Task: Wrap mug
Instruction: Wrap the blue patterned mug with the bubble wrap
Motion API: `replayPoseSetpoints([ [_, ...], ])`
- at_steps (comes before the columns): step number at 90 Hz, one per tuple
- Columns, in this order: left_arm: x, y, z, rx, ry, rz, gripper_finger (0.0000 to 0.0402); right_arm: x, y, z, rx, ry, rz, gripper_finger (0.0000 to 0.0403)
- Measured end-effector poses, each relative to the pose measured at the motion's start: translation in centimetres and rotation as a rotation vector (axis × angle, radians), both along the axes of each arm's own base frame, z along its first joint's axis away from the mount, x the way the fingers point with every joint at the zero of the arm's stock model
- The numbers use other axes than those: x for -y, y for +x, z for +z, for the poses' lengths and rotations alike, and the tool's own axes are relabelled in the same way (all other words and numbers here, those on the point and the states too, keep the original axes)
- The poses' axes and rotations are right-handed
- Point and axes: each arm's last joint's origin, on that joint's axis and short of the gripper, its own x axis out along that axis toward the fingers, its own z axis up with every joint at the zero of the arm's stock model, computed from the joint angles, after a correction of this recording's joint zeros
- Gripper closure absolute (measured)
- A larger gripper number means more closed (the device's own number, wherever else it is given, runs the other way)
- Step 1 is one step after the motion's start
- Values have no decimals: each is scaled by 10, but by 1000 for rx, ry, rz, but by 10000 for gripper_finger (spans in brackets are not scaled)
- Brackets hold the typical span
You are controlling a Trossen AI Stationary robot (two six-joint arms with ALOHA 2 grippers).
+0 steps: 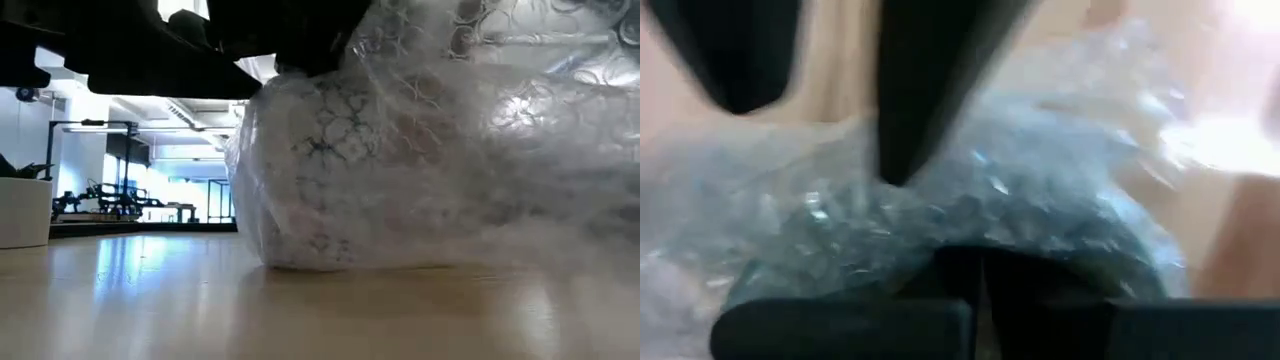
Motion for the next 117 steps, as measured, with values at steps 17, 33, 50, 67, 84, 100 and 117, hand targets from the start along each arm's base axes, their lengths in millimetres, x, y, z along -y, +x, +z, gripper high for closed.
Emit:
replayPoseSetpoints([
  [17, 0, -2, -1, 44, -3, 13, 303, -1, 1, 7, 26, -11, -16, 403],
  [33, -1, -14, -4, 173, -70, 39, 303, -2, 0, 7, 31, -8, -24, 403],
  [50, -4, -17, -15, 208, -90, 46, 303, -2, 2, 4, 38, -6, -28, 403],
  [67, 5, -5, -33, 254, -62, 70, 303, 0, 6, -13, 7, -8, -61, 403],
  [84, 7, 0, -47, 351, -73, 120, 303, 0, 6, -14, 3, 5, -70, 403],
  [100, 7, 1, -51, 350, -76, 125, 303, 0, 5, -10, 8, 9, -69, 403],
  [117, 6, 2, -52, 347, -78, 125, 303, 0, 5, -1, 34, 17, -64, 403],
])
